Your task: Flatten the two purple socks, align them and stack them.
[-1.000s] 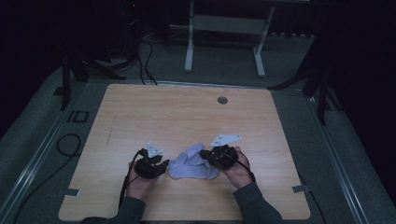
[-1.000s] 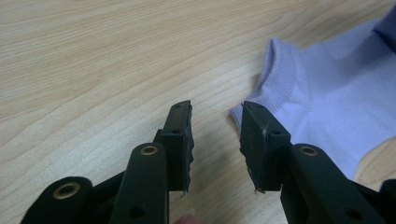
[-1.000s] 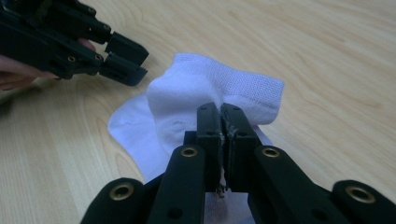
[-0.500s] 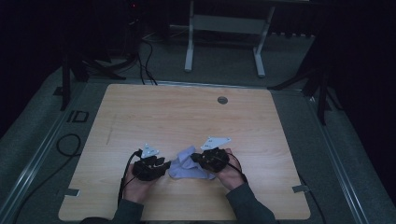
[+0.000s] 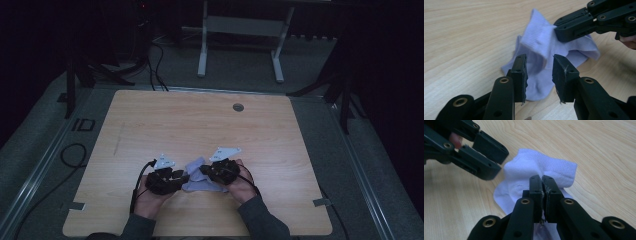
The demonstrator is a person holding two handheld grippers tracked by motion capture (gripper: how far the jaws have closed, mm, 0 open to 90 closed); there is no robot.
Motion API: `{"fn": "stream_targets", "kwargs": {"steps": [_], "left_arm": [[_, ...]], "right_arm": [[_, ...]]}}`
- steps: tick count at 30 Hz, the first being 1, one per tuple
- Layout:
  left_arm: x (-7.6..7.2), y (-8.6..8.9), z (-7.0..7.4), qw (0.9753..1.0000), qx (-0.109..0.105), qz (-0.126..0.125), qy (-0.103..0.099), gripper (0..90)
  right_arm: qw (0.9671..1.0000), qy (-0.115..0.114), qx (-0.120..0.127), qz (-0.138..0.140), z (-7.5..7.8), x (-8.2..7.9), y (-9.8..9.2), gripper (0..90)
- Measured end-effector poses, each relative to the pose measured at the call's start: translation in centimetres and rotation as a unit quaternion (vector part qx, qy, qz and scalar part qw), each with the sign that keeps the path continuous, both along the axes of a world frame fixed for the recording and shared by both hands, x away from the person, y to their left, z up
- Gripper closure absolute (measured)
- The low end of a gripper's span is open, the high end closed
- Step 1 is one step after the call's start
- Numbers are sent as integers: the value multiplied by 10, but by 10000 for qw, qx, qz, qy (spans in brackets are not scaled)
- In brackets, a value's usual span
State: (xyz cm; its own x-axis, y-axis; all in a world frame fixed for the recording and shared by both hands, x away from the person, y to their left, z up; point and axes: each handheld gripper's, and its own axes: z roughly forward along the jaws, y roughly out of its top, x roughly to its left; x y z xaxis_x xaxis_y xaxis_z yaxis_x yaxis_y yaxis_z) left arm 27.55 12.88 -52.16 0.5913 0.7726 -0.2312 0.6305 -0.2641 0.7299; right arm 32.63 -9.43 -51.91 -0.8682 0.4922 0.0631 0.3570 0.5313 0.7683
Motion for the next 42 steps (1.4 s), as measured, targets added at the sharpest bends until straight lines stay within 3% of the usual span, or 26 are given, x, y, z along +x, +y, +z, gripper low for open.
{"fn": "stream_targets", "kwargs": {"steps": [7,16,28,29,31,32,33,36,37,40,41,42], "left_arm": [[2,-2,-4,9999,-33,-6,96,675],[2,-5,-7,9998,95,-29,142,872],[-1,-1,-15,9992,199,-21,355,883],[0,-1,-17,9989,237,18,410,883],[1,-1,-20,9986,272,62,458,883],[1,-1,-20,9986,272,62,458,883],[2,0,-22,9983,310,73,481,883],[2,0,-23,9981,347,85,497,884],[2,-1,-23,9980,375,92,500,884],[2,-1,-24,9979,398,99,505,884],[3,-2,-25,9976,447,105,511,883],[3,-2,-25,9975,473,97,516,884]], "right_arm": [[10000,-9,-6,57,-1,-1,5,866],[9998,40,-85,146,-4,-2,9,866],[9990,105,-339,267,-13,-4,19,855],[9988,106,-376,279,-13,-4,19,782],[9992,68,-334,193,-11,-4,17,695],[9992,68,-334,193,-11,-4,17,695],[9998,62,-142,85,-5,-3,10,663],[10000,18,-45,-82,4,-1,0,654],[9997,-33,8,-231,12,0,-12,654],[9996,-58,6,-286,14,0,-16,655],[9971,-232,-296,-661,19,1,-35,682],[9961,-203,-370,-774,18,1,-40,697]]}}
